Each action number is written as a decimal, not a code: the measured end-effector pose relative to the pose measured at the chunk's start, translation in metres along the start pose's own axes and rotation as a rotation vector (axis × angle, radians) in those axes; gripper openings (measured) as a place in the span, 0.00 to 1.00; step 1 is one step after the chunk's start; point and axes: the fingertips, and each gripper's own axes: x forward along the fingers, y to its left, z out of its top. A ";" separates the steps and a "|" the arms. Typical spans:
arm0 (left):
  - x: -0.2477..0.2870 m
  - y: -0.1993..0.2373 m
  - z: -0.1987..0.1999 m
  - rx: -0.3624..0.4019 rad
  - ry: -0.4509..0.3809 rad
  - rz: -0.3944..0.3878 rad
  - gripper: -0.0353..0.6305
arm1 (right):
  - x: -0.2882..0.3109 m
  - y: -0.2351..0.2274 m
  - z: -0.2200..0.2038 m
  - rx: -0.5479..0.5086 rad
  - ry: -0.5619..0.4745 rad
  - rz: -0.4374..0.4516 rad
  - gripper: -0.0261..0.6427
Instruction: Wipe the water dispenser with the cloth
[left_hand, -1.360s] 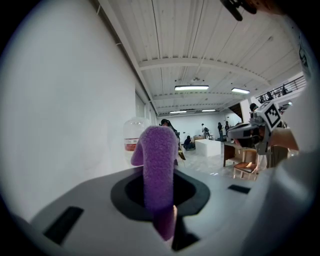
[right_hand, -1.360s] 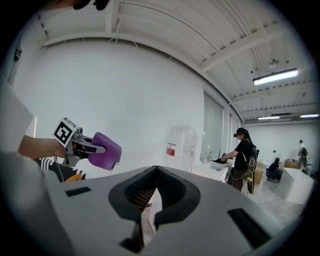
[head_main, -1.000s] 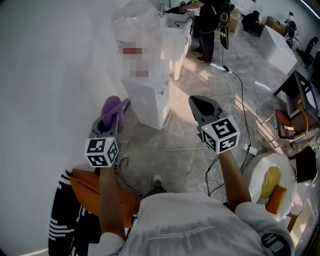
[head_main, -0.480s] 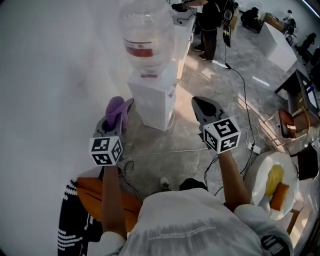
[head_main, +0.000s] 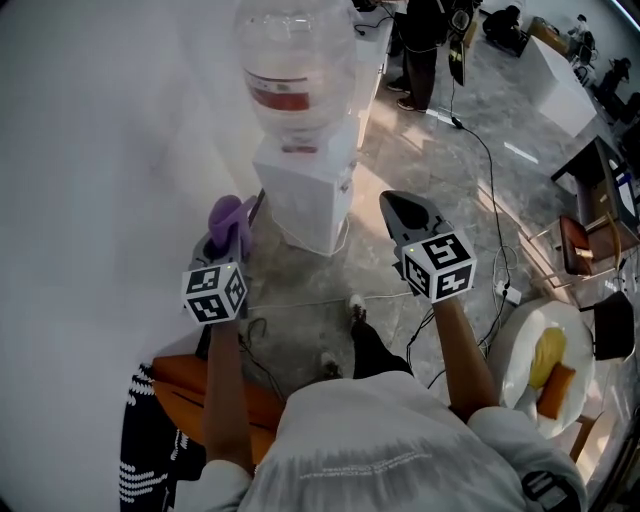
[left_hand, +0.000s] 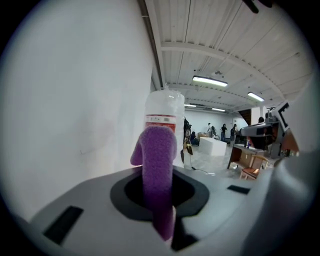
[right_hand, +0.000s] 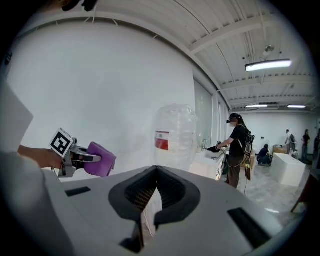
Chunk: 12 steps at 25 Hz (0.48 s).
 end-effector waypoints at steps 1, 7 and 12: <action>0.007 0.003 -0.003 -0.006 0.010 0.004 0.13 | 0.007 -0.004 -0.003 0.000 0.007 0.004 0.06; 0.060 0.015 -0.022 -0.023 0.091 -0.005 0.13 | 0.061 -0.029 -0.021 0.002 0.061 0.038 0.06; 0.113 0.035 -0.035 -0.030 0.111 0.028 0.13 | 0.113 -0.050 -0.039 -0.020 0.121 0.075 0.06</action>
